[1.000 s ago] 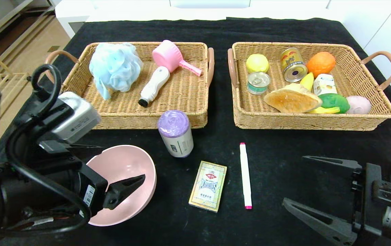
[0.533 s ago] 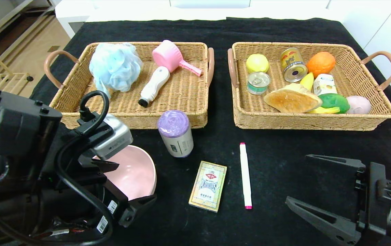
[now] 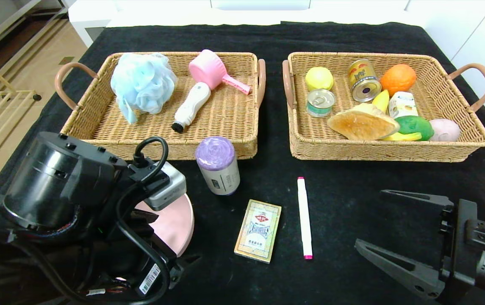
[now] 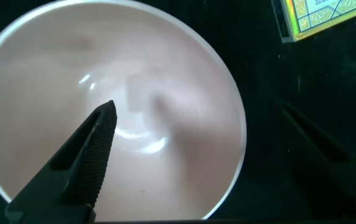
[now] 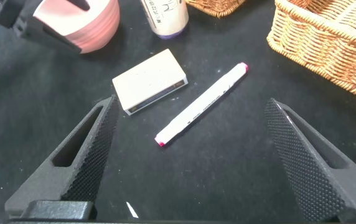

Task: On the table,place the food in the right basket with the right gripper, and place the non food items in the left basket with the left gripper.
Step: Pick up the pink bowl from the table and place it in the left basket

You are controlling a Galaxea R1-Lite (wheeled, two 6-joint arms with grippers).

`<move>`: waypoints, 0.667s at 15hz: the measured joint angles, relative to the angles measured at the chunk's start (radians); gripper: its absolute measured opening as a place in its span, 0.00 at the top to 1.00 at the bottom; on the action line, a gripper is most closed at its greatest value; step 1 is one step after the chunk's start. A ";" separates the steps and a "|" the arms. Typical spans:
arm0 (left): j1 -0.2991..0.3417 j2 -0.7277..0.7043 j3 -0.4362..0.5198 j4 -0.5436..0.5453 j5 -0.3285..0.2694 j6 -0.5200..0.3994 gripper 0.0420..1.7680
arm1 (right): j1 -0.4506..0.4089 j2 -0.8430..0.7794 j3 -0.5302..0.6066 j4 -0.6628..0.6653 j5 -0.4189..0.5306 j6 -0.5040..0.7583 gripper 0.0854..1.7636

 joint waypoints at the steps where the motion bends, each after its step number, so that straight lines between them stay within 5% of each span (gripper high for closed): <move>1: 0.000 0.007 0.006 -0.001 0.001 -0.001 0.03 | 0.000 0.001 0.000 0.000 0.000 0.000 0.03; 6: 0.001 0.024 0.034 -0.004 0.023 -0.002 0.03 | -0.001 0.003 0.001 -0.001 0.000 -0.004 0.03; 10: 0.001 0.027 0.039 -0.007 0.022 -0.002 0.39 | 0.000 0.014 0.010 -0.002 0.000 -0.007 0.03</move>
